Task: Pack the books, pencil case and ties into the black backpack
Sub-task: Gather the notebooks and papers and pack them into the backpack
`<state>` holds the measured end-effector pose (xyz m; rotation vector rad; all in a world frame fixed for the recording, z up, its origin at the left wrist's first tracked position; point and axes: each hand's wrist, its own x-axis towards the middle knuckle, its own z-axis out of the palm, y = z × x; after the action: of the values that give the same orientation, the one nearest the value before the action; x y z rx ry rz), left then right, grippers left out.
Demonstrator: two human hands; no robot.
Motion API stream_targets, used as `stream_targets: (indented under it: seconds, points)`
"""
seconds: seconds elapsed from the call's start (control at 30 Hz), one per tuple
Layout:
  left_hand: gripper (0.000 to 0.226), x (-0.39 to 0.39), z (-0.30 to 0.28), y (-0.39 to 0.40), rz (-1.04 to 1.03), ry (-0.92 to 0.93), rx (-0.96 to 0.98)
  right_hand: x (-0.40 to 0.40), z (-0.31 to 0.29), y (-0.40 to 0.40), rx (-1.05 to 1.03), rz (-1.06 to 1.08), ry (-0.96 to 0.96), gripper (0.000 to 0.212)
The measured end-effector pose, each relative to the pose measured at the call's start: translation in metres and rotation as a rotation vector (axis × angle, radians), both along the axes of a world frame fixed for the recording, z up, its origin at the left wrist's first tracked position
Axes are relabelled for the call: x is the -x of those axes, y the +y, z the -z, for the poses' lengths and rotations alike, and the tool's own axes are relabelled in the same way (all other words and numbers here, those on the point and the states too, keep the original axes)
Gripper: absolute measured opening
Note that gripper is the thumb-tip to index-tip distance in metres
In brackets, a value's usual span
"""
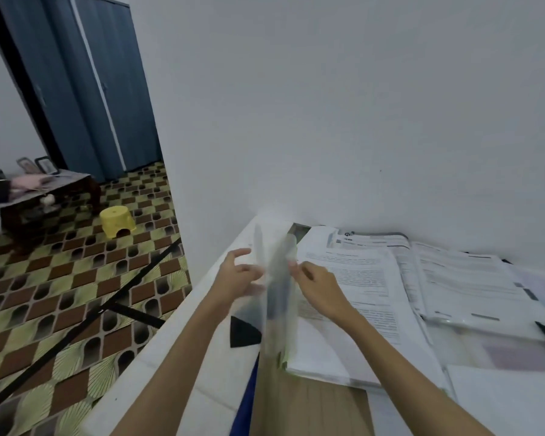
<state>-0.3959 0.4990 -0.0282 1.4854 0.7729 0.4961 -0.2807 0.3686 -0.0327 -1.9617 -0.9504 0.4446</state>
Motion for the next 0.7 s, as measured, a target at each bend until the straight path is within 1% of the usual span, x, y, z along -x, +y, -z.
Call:
stream_targets:
  seconds: [0.07,0.1,0.17,0.2,0.23,0.3,0.37,0.4,0.43,0.5,0.57,0.6,0.63,0.67,0.7]
  points:
    - [0.047,-0.027,-0.013,-0.024,0.069,-0.063,0.049,-0.012,-0.018,-0.011,-0.076,0.097,0.238,0.055]
    - [0.048,-0.039,-0.016,-0.035,0.122,-0.108,0.096,-0.020,-0.023,-0.017,-0.086,0.130,0.315,0.062]
    - [0.045,-0.064,-0.018,-0.057,0.273,-0.201,0.238,-0.036,-0.030,-0.035,-0.071,0.150,0.377,0.067]
    - [0.042,-0.074,-0.018,-0.069,0.361,-0.228,0.262,-0.043,-0.032,-0.045,-0.056,0.144,0.388,0.068]
    - [0.038,-0.086,-0.016,-0.081,0.441,-0.236,0.242,-0.051,-0.032,-0.055,-0.047,0.144,0.397,0.068]
    - [0.030,-0.104,-0.010,-0.099,0.523,-0.216,0.250,-0.065,-0.031,-0.074,-0.057,0.151,0.450,0.060]
    - [0.026,-0.111,-0.008,-0.109,0.582,-0.153,0.358,-0.075,-0.023,-0.091,-0.087,0.207,0.517,0.033]
    - [0.027,-0.112,-0.006,-0.110,0.643,-0.125,0.415,-0.079,-0.018,-0.096,-0.106,0.264,0.532,0.020]
    - [0.027,-0.113,-0.003,-0.109,0.692,-0.079,0.420,-0.083,-0.014,-0.100,-0.128,0.325,0.534,0.016]
    - [0.026,-0.111,-0.003,-0.102,0.672,-0.033,0.263,-0.089,-0.006,-0.102,-0.125,0.413,0.473,0.020]
    - [0.022,-0.113,0.006,-0.083,0.479,-0.015,0.010,-0.095,0.000,-0.103,-0.048,0.481,0.334,0.021]
    - [0.018,-0.114,0.011,-0.070,0.359,0.018,-0.176,-0.098,0.003,-0.103,0.006,0.510,0.258,0.019]
    - [0.010,-0.115,0.018,-0.053,0.273,0.099,-0.393,-0.099,0.005,-0.105,0.083,0.529,0.173,0.014]
    - [0.007,-0.113,0.026,-0.039,0.257,0.247,-0.597,-0.101,0.008,-0.107,0.196,0.536,0.087,0.007]
    - [0.021,-0.112,0.034,-0.026,0.282,0.407,-0.733,-0.100,0.011,-0.108,0.329,0.528,0.007,0.003]
